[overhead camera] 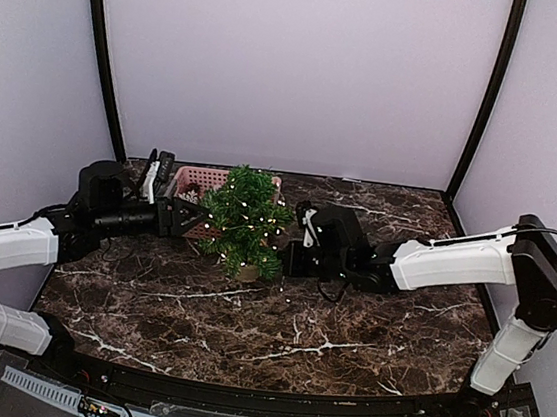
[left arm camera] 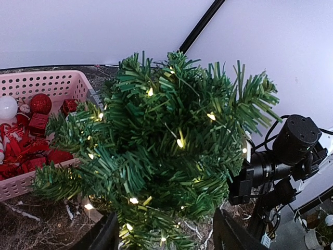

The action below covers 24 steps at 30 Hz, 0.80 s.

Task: Decorate the small christmas tree
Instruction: Wrap the side of the string light in the gap of the branches.

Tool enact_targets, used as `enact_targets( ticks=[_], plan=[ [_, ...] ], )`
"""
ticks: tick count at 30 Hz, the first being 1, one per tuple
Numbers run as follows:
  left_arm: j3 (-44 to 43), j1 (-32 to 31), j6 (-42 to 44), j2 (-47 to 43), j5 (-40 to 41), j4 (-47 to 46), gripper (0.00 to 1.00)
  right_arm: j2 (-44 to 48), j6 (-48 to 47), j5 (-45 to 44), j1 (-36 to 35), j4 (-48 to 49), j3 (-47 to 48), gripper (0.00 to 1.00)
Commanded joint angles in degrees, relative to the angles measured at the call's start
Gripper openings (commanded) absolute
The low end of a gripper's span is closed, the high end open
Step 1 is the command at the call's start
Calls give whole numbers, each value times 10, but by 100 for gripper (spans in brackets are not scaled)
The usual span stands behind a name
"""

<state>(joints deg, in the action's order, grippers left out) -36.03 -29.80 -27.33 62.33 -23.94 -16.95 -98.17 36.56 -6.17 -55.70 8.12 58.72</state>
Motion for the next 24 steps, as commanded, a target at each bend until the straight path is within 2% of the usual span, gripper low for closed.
enact_targets(
  ticks=[1, 2, 4, 9, 13, 19, 24],
  plan=[
    [17, -2, 11, -28, 13, 16, 65, 3, -9, 10, 3, 25, 12, 0],
    [18, -2, 11, -30, 18, 22, 65, 12, -9, 16, 3, 25, 3, 1],
    [19, -2, 12, -38, 28, 32, 67, 40, -8, 23, 3, 27, -20, 10],
    [20, -2, 10, -53, 35, 44, 70, 122, 7, 30, 4, 26, -90, 39],
    [26, -1, 2, -60, 26, 44, 74, 167, 28, 18, 6, 22, -133, 56],
    [51, -1, -13, -84, 20, 52, 76, 210, 102, 45, 44, 125, -234, 78],
    [72, -1, -28, -104, 8, 51, 78, 205, 135, 75, 63, 205, -277, 86]
  ],
)
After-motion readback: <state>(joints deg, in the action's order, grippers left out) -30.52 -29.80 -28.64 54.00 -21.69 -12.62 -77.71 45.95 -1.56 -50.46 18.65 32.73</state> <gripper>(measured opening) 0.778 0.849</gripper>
